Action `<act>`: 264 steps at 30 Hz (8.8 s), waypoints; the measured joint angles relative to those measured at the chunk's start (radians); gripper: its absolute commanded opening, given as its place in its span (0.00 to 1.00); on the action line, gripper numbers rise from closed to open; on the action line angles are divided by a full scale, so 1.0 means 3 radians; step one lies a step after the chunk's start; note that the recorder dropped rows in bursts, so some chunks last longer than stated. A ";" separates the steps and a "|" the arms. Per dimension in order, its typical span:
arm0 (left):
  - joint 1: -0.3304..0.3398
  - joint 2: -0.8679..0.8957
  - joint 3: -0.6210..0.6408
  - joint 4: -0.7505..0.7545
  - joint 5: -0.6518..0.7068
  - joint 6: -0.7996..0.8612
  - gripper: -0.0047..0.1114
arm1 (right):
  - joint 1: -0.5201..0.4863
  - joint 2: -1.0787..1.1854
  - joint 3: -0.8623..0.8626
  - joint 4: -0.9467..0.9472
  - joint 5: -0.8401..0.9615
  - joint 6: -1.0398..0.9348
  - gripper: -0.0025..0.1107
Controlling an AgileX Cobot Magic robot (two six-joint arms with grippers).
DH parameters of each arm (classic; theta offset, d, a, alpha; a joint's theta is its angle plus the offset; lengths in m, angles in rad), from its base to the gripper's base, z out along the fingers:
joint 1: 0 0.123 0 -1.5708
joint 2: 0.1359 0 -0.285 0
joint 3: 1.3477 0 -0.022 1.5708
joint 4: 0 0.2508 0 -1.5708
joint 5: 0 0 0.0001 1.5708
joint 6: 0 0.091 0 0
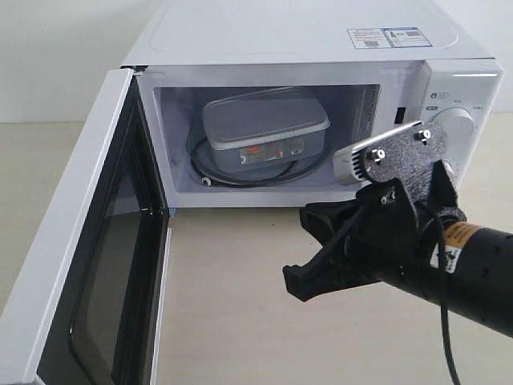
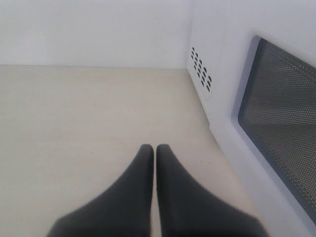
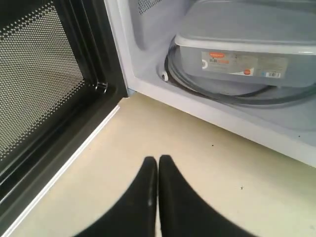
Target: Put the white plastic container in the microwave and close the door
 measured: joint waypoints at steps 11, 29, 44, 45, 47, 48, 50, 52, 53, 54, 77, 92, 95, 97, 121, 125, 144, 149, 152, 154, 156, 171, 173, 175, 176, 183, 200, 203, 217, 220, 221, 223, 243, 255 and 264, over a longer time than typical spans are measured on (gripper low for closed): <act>0.0000 0.0000 0.0000 0.0000 0.0000 0.0000 0.08 | 0.0000 -0.0118 0.0007 0.0019 0.0046 0.0012 0.02; 0.0000 0.0000 0.0000 0.0000 0.0000 0.0000 0.08 | -0.0251 -0.0957 0.0007 0.0019 0.0491 0.0039 0.02; 0.0000 0.0000 0.0000 0.0000 0.0000 0.0000 0.08 | -0.2162 -0.3095 0.0086 0.0007 0.2154 -0.0352 0.02; 0.0000 0.0000 0.0000 0.0000 0.0000 0.0000 0.08 | -0.2240 -0.3252 0.0145 0.0008 0.2161 -0.0376 0.02; 0.0000 0.0000 0.0000 0.0000 0.0000 0.0000 0.08 | -0.2348 -0.3490 0.0278 0.0008 0.2163 -0.0399 0.02; 0.0000 0.0000 0.0000 0.0000 0.0000 0.0000 0.08 | -0.2391 -0.3590 0.0362 0.0006 0.2156 -0.0406 0.02; 0.0000 0.0000 0.0000 0.0000 0.0000 0.0000 0.08 | -0.2431 -0.3713 0.0532 0.0006 0.2077 -0.0413 0.02; 0.0000 0.0000 0.0000 0.0000 0.0000 0.0000 0.08 | -0.2438 -0.3763 0.0707 0.0006 0.1991 -0.0413 0.02; 0.0000 0.0000 0.0000 0.0000 0.0000 0.0000 0.08 | -0.2438 -0.3764 0.0783 0.0012 0.1945 -0.0393 0.02; 0.0000 0.0000 0.0000 0.0000 0.0000 0.0000 0.08 | -0.2438 -0.3764 0.0852 0.0012 0.1921 -0.0368 0.02; 0.0000 0.0000 0.0000 0.0000 0.0000 0.0000 0.08 | -0.2296 -0.4122 0.1442 -0.0321 0.1712 0.0337 0.02; 0.0000 0.0000 0.0000 0.0000 0.0000 0.0000 0.08 | -0.2296 -0.4122 0.1459 -0.0599 0.1926 0.0416 0.02; 0.0000 0.0000 0.0000 0.0000 0.0000 0.0000 0.08 | -0.2296 -0.4122 0.1459 -0.0599 0.2103 0.0401 0.02; 0.0000 0.0000 0.0000 0.0000 0.0000 0.0000 0.08 | -0.2296 -0.4122 0.1459 -0.0599 0.2232 0.0393 0.02; 0.0000 0.0000 0.0000 0.0000 0.0008 0.0000 0.08 | -0.2296 -0.4315 0.1459 -0.0537 0.2439 0.0313 0.02; 0.0000 0.0000 0.0000 0.0000 0.0008 0.0000 0.08 | -0.2296 -0.4315 0.1459 -0.0537 0.2439 0.0313 0.02; 0.0000 0.0000 0.0000 0.0000 0.0002 0.0000 0.08 | -0.2296 -0.4315 0.1459 -0.0537 0.2439 0.0313 0.02; 0.0000 0.0000 0.0015 -0.0024 -0.0664 -0.0034 0.08 | -0.2296 -0.4315 0.1459 -0.0537 0.2439 0.0313 0.02; 0.0000 0.0000 -0.0008 -0.0055 -0.1685 -0.0137 0.08 | -0.2296 -0.4315 0.1459 -0.0537 0.2439 0.0313 0.02; 0.0000 0.0000 -0.0337 -0.0060 -0.2019 -0.0120 0.08 | -0.2296 -0.4315 0.1459 -0.0537 0.2439 0.0313 0.02; 0.0000 0.0199 -0.0945 -0.0060 -0.1684 0.0000 0.08 | -0.2296 -0.4315 0.1459 -0.0537 0.2439 0.0313 0.02; 0.0000 0.3014 -0.2908 -0.0880 0.0901 0.0187 0.08 | -0.2296 -0.4315 0.1459 -0.0537 0.2439 0.0313 0.02; 0.0000 0.3138 -0.2908 -0.1023 0.1158 0.0187 0.08 | -0.2296 -0.4315 0.1459 -0.0537 0.2439 0.0313 0.02; -0.0006 0.3255 -0.2908 -0.1086 0.1356 0.0208 0.08 | -0.2296 -0.4315 0.1459 -0.0537 0.2439 0.0313 0.02; -0.0006 0.3293 -0.2908 -0.1103 0.1414 0.0224 0.08 | -0.2296 -0.4315 0.1459 -0.0537 0.2439 0.0313 0.02; -0.0006 0.3442 -0.2908 -0.1121 0.1552 0.0566 0.08 | -0.2296 -0.4315 0.1459 -0.0537 0.2439 0.0313 0.02; -0.0006 0.3442 -0.2908 -0.2148 0.2129 0.2202 0.08 | -0.2296 -0.4315 0.1459 -0.0537 0.2439 0.0313 0.02; -0.0006 0.3455 -0.2908 -0.2148 0.2211 0.2238 0.08 | -0.2296 -0.4315 0.1459 -0.0537 0.2439 0.0313 0.02; -0.0006 0.4000 -0.2908 -0.2771 0.2934 0.2606 0.08 | -0.2296 -0.4315 0.1459 -0.0537 0.2439 0.0313 0.02; -0.0006 0.4076 -0.2908 -0.3150 0.2999 0.2844 0.08 | -0.2296 -0.4315 0.1459 -0.0537 0.2439 0.0313 0.02; -0.0006 0.4101 -0.2908 -0.3227 0.3007 0.2888 0.08 | -0.2296 -0.4315 0.1459 -0.0537 0.2439 0.0313 0.02; -0.0020 0.4154 -0.2908 -0.3379 0.3012 0.2965 0.08 | -0.2296 -0.4315 0.1459 -0.0537 0.2439 0.0313 0.02; -0.0812 0.4785 -0.2908 -0.4135 0.2281 0.3772 0.08 | -0.2296 -0.4315 0.1459 -0.0537 0.2439 0.0313 0.02; -0.0815 0.4953 -0.3095 -0.4526 0.1714 0.4341 0.08 | -0.2296 -0.4315 0.1459 -0.0537 0.2439 0.0313 0.02; -0.0815 0.5405 -0.3548 -0.4560 0.1853 0.4363 0.08 | -0.2296 -0.4315 0.1459 -0.0537 0.2439 0.0313 0.02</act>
